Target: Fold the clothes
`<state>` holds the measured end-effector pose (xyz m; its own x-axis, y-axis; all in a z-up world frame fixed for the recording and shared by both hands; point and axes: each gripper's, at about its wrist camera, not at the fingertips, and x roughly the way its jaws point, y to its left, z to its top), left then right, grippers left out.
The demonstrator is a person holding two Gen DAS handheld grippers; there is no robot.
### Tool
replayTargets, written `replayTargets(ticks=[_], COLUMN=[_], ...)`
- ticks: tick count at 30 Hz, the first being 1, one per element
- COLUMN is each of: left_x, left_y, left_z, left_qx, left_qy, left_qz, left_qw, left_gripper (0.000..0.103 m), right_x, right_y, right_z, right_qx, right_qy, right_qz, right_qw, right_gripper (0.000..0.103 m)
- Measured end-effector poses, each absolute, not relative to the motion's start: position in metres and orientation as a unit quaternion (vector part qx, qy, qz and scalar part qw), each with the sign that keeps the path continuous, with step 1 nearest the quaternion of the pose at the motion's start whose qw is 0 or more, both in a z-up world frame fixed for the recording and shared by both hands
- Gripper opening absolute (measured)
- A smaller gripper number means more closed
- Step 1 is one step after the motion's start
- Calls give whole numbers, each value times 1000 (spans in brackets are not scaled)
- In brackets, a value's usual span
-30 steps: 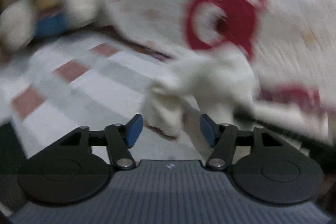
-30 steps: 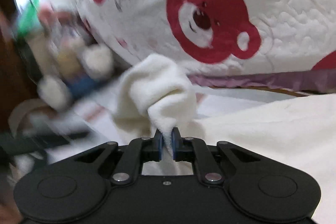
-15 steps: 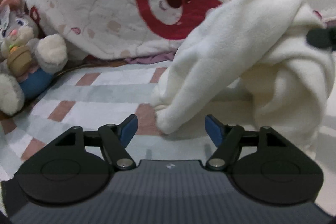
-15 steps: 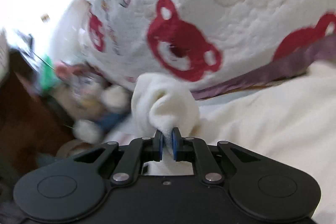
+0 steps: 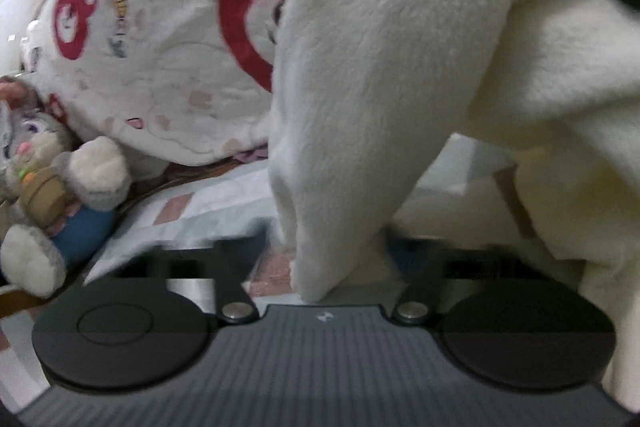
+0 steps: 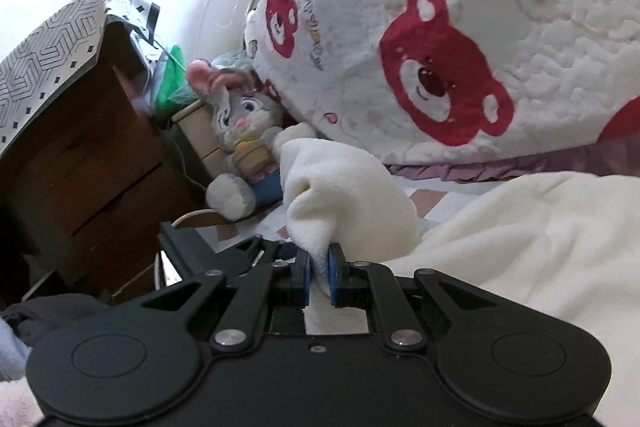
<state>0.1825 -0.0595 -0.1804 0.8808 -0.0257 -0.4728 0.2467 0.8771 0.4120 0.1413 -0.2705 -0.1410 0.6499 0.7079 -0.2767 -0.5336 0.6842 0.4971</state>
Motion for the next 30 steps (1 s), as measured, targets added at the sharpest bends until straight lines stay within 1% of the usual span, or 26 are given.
replayTargets(ticks=[2, 5, 8, 11, 12, 13, 14, 15, 16, 18, 21, 23, 25, 28, 30], left_x=[181, 168, 154, 144, 144, 144, 147, 149, 152, 157, 162, 167, 170, 163, 161], left_y=[-57, -35, -2, 33, 47, 63, 79, 96, 112, 143, 170, 175, 170, 158, 155], left_z=[-164, -118, -78, -49, -43, -37, -38, -46, -54, -71, -104, -113, -115, -107, -101], left_qx=[235, 184, 97, 1, -37, -76, -117, -152, -186, -245, -253, -269, -267, -234, -220], left_qy=[235, 196, 164, 151, 147, 146, 151, 158, 166, 181, 207, 217, 213, 198, 182], left_qz=[-74, -78, -88, -98, -103, -105, -96, -73, -50, 2, 87, 93, 97, 103, 99], left_qw=[940, 960, 978, 984, 983, 981, 977, 973, 967, 952, 941, 934, 935, 946, 953], left_gripper=[5, 5, 5, 5, 5, 5, 5, 5, 5, 4, 5, 6, 6, 6, 6], right_x=[145, 147, 149, 148, 148, 149, 150, 151, 152, 155, 156, 154, 150, 145, 141], right_y=[-275, -282, -282, -269, -259, -249, -239, -229, -220, -208, -201, -197, -192, -179, -166], right_z=[-144, -147, -138, -122, -120, -118, -116, -113, -112, -115, -120, -120, -120, -123, -131], right_qx=[203, 205, 194, 148, 113, 77, 42, 6, -26, -45, -49, -60, -66, -88, -122], right_qy=[231, 227, 226, 220, 224, 227, 229, 231, 233, 240, 255, 260, 267, 283, 293], right_qz=[329, 276, 252, 261, 242, 221, 201, 180, 161, 158, 181, 206, 239, 295, 297], right_qw=[893, 911, 921, 928, 938, 945, 952, 956, 959, 957, 949, 941, 931, 908, 901], right_gripper=[11, 11, 11, 11, 12, 15, 21, 40, 53, 53, 53, 53, 53, 53, 53])
